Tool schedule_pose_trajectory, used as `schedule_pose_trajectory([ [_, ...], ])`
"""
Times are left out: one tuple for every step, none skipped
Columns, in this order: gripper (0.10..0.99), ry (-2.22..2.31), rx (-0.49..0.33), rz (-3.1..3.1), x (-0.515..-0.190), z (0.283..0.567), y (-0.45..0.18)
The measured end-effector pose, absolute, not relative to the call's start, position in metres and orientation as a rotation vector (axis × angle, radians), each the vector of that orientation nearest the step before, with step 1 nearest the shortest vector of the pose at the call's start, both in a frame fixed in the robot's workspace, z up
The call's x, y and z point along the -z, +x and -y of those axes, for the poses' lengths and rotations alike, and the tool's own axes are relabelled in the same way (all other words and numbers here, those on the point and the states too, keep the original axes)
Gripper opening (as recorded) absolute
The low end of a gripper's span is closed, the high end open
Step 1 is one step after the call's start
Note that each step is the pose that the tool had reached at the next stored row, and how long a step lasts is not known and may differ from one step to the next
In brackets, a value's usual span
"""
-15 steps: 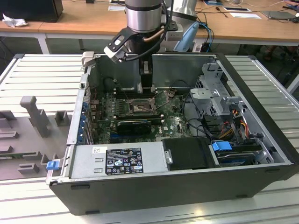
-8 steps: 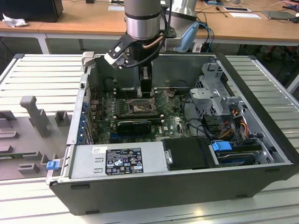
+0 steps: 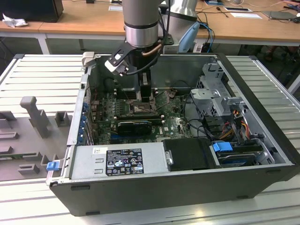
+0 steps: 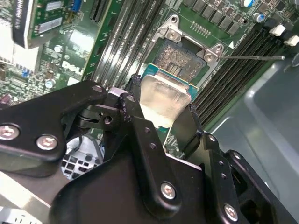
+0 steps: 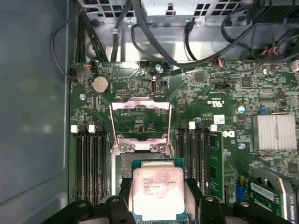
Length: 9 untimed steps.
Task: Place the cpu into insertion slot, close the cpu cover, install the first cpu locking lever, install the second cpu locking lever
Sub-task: 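Place the cpu into insertion slot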
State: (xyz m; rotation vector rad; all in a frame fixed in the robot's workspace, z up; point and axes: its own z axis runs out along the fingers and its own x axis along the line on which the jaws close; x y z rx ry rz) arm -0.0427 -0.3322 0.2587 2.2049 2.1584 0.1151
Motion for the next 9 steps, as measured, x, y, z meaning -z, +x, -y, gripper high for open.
schedule_pose_trajectory([
  [0.529,2.204,-0.115,-2.159,-0.257,0.332,-0.043],
  [0.529,2.204,-0.115,-2.160,-0.255,0.331,-0.043],
  [0.529,2.204,-0.115,-2.160,-0.253,0.330,-0.043],
  [0.529,2.204,-0.115,-2.160,-0.251,0.328,-0.043],
  [0.529,2.204,-0.116,-2.160,-0.250,0.327,-0.043],
  [0.529,2.204,-0.116,-2.160,-0.248,0.326,-0.043],
  [0.529,2.204,-0.116,-2.160,-0.245,0.325,-0.043],
  [0.529,2.204,-0.116,-2.160,-0.244,0.324,-0.043],
  [0.529,2.204,-0.116,-2.160,-0.240,0.323,-0.043],
])
